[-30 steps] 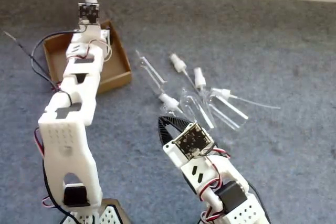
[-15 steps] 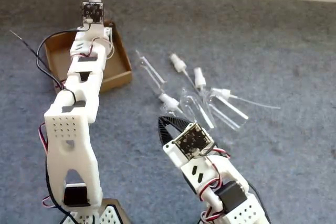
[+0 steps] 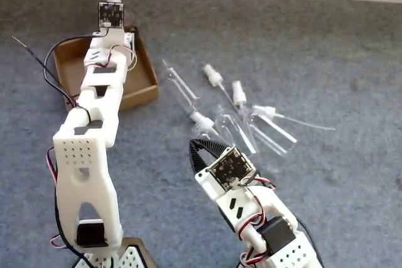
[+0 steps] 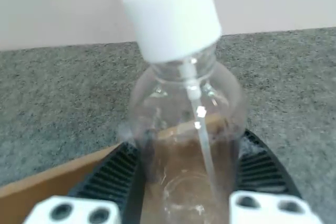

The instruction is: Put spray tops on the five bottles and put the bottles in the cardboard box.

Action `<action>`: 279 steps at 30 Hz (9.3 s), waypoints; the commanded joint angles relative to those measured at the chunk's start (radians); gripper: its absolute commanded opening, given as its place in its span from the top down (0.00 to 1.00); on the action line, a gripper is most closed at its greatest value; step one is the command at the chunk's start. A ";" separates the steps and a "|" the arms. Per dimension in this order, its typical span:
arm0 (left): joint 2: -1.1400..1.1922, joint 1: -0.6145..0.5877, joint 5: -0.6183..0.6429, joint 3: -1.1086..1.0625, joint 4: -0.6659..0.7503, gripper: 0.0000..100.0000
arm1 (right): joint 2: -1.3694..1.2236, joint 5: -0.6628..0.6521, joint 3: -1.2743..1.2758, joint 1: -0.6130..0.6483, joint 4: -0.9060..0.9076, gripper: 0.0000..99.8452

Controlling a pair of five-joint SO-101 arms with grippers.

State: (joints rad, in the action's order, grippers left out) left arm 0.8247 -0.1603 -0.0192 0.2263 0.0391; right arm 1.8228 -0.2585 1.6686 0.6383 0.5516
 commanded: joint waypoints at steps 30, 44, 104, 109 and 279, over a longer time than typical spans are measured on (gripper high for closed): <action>-0.015 -0.005 0.012 0.022 -0.118 0.83 | 0.016 -0.008 0.116 -0.016 -0.025 0.99; -0.061 -0.019 0.011 0.005 -0.226 0.82 | 0.016 -0.008 0.116 -0.016 -0.025 0.99; -0.421 -0.193 0.009 -0.111 -1.016 0.83 | 0.016 -0.009 0.116 -0.016 0.001 0.99; -0.421 -0.186 0.006 -0.108 -1.007 0.96 | 0.016 -0.009 0.116 -0.016 0.002 0.99; -0.561 0.216 -0.244 -0.059 -1.639 0.74 | 0.018 -0.003 0.001 -0.765 0.334 0.99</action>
State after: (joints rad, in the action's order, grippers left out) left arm 0.4028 0.0652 -0.2539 0.1158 -1.5351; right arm 1.8243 -0.2585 1.6686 -0.1166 0.8800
